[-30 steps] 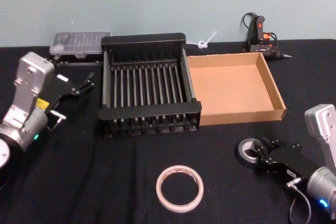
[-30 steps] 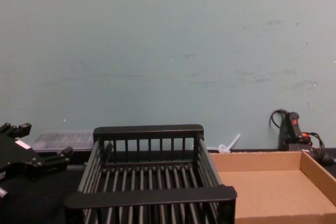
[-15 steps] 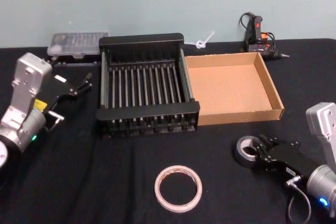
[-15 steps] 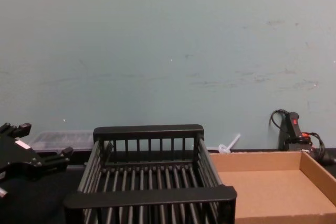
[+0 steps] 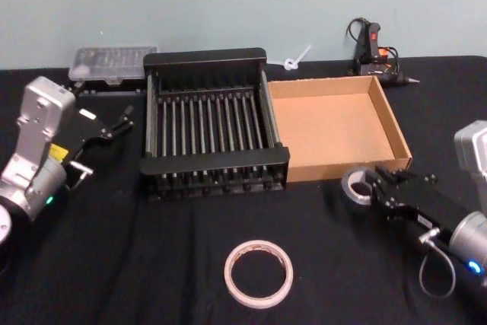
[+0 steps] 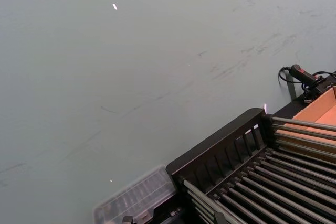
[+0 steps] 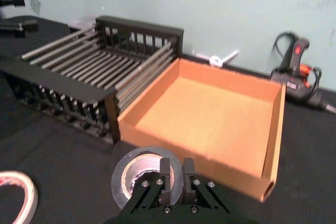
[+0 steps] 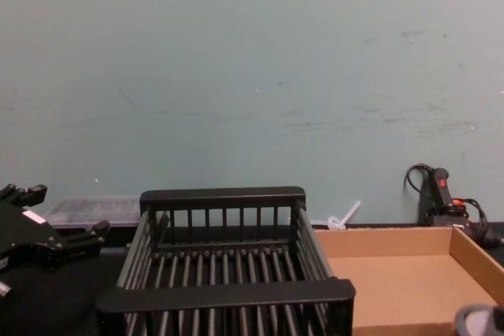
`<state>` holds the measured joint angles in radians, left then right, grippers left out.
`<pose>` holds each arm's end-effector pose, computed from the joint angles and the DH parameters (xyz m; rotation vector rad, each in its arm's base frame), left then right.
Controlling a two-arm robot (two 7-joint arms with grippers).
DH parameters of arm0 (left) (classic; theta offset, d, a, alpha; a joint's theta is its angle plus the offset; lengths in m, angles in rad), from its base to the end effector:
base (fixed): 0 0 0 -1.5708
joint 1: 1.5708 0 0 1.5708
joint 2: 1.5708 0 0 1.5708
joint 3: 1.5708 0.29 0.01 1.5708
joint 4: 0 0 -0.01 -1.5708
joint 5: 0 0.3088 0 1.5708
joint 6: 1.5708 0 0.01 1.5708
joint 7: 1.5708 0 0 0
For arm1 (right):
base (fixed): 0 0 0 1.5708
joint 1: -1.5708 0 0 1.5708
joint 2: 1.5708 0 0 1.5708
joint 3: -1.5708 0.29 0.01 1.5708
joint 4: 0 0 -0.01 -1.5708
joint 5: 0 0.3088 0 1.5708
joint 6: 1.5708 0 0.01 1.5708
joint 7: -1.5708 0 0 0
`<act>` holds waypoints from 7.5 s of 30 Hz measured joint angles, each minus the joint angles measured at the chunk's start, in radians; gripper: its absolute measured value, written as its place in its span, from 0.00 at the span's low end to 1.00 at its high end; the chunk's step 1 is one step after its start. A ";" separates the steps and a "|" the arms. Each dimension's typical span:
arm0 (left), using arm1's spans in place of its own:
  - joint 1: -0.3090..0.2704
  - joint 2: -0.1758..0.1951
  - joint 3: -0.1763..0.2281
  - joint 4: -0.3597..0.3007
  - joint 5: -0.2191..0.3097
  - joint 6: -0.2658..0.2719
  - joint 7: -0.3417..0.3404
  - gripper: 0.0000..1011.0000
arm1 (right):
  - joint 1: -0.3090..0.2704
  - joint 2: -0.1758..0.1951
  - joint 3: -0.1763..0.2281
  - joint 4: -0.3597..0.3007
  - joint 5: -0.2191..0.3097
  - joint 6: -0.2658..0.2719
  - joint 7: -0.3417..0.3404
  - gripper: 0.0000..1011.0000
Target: Pick up the white tape and place it into the black box , Pick up the silver tape and place it into the brown box.
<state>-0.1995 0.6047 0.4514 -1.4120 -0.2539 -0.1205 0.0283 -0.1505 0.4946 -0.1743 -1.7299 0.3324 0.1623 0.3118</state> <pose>0.3581 0.0827 -0.3023 0.3045 -0.2850 1.2480 0.2806 -0.0688 -0.2933 -0.2705 0.1069 -1.0278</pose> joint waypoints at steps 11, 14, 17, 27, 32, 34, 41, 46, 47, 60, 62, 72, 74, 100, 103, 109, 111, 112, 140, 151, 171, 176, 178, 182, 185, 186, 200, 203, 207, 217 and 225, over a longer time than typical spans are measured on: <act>0.000 0.000 0.000 0.000 0.000 0.000 0.000 0.99 | 0.103 -0.007 -0.012 0.046 -0.014 -0.017 0.022 0.15; 0.000 0.000 0.000 0.000 0.000 0.000 0.000 0.99 | 0.144 -0.013 -0.015 0.070 -0.019 -0.017 0.022 0.15; 0.000 0.000 0.000 0.000 0.000 0.000 0.000 0.99 | 0.187 -0.020 -0.022 0.102 -0.024 -0.015 0.024 0.15; 0.000 0.000 0.000 0.000 0.000 0.000 0.000 0.99 | 0.325 -0.048 -0.053 0.216 -0.048 -0.015 0.039 0.15; 0.000 0.000 0.000 0.000 0.000 0.000 0.000 0.99 | 0.392 -0.070 -0.074 0.285 -0.061 -0.020 0.046 0.15; 0.000 0.000 0.000 0.000 0.000 0.000 0.000 0.99 | 0.419 -0.080 -0.083 0.318 -0.067 -0.022 0.049 0.15; 0.000 0.000 0.000 0.000 0.000 0.000 0.000 0.99 | 0.493 -0.115 -0.104 0.422 -0.076 -0.023 0.055 0.15; 0.000 0.000 0.000 0.000 0.000 0.000 0.000 0.99 | 0.545 -0.145 -0.117 0.506 -0.081 -0.022 0.056 0.15; 0.000 0.000 0.000 0.000 0.000 0.000 0.000 0.99 | 0.552 -0.149 -0.119 0.517 -0.082 -0.023 0.057 0.15; 0.000 0.000 0.000 0.000 0.000 0.000 0.000 0.99 | 0.600 -0.179 -0.140 0.611 -0.100 -0.023 0.066 0.15; 0.000 0.000 0.000 0.000 0.000 0.000 0.000 0.99 | 0.600 -0.179 -0.140 0.611 -0.100 -0.023 0.066 0.15; 0.000 0.000 0.000 0.000 0.000 0.000 0.000 0.99 | 0.599 -0.178 -0.138 0.609 -0.099 -0.023 0.065 0.22; 0.000 0.000 0.000 0.000 0.000 0.000 0.000 0.99 | 0.599 -0.178 -0.137 0.608 -0.099 -0.022 0.065 0.29; 0.000 0.000 0.000 0.000 0.000 0.000 0.000 0.99 | 0.597 -0.177 -0.135 0.605 -0.095 -0.021 0.063 0.99; 0.000 0.000 0.000 0.000 0.000 0.000 0.000 0.99 | 0.597 -0.177 -0.135 0.605 -0.095 -0.021 0.063 0.99; 0.000 0.000 0.000 0.000 0.000 0.000 0.000 0.99 | 0.597 -0.177 -0.135 0.605 -0.095 -0.021 0.063 0.99; 0.000 0.000 0.000 0.000 0.000 0.000 0.000 0.99 | 0.597 -0.177 -0.135 0.605 -0.095 -0.021 0.063 0.99; 0.000 0.000 0.000 0.000 0.000 0.000 0.000 0.99 | 0.597 -0.177 -0.135 0.605 -0.094 -0.023 0.064 0.99; 0.000 0.000 0.000 0.000 0.000 0.000 0.000 0.99 | 0.319 -0.034 -0.116 0.285 -0.014 -0.092 0.147 0.99; 0.000 0.000 0.000 0.000 0.000 0.000 0.000 0.99 | 0.203 0.043 -0.131 0.179 0.011 -0.134 0.192 0.99; 0.000 0.000 0.000 0.000 0.000 0.000 0.000 0.99 | 0.285 0.068 -0.303 0.246 -0.004 -0.161 0.349 0.99; 0.000 0.000 0.000 0.000 0.000 0.000 0.000 0.99 | 0.322 0.058 -0.343 0.275 -0.011 -0.161 0.378 0.99; 0.000 0.000 0.000 0.000 0.000 0.000 0.000 0.99 | 0.339 0.052 -0.360 0.290 -0.014 -0.161 0.388 0.99; 0.000 0.000 0.000 0.000 0.000 0.000 0.000 0.99 | 0.366 0.041 -0.386 0.314 -0.020 -0.164 0.399 0.99; 0.000 0.000 0.000 0.000 0.000 0.000 0.000 0.99 | 0.387 0.031 -0.405 0.335 -0.025 -0.169 0.405 0.99; 0.000 0.000 0.000 0.000 0.000 0.000 0.000 0.99 | 0.395 0.027 -0.413 0.342 -0.027 -0.172 0.407 0.99; 0.000 0.000 0.000 0.000 0.000 0.000 0.000 0.99 | 0.433 0.015 -0.461 0.396 -0.010 -0.206 0.453 0.99; 0.000 0.000 0.000 0.000 0.000 0.000 0.000 0.99 | 0.433 0.018 -0.466 0.400 0.001 -0.212 0.461 0.99; 0.000 0.000 0.000 0.000 0.000 0.000 0.000 0.99 | 0.432 0.022 -0.472 0.404 0.010 -0.214 0.467 0.99; 0.000 0.000 0.000 0.000 0.000 0.000 0.000 0.99 | 0.432 0.027 -0.489 0.409 0.013 -0.216 0.468 0.99; 0.000 0.000 0.000 0.000 0.000 0.000 0.000 0.99 | 0.438 0.026 -0.498 0.415 0.012 -0.216 0.466 0.99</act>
<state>-0.1995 0.6047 0.4513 -1.4120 -0.2539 -0.1205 0.0283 0.2873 0.5206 -0.6722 -1.3151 0.3442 -0.0532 0.7780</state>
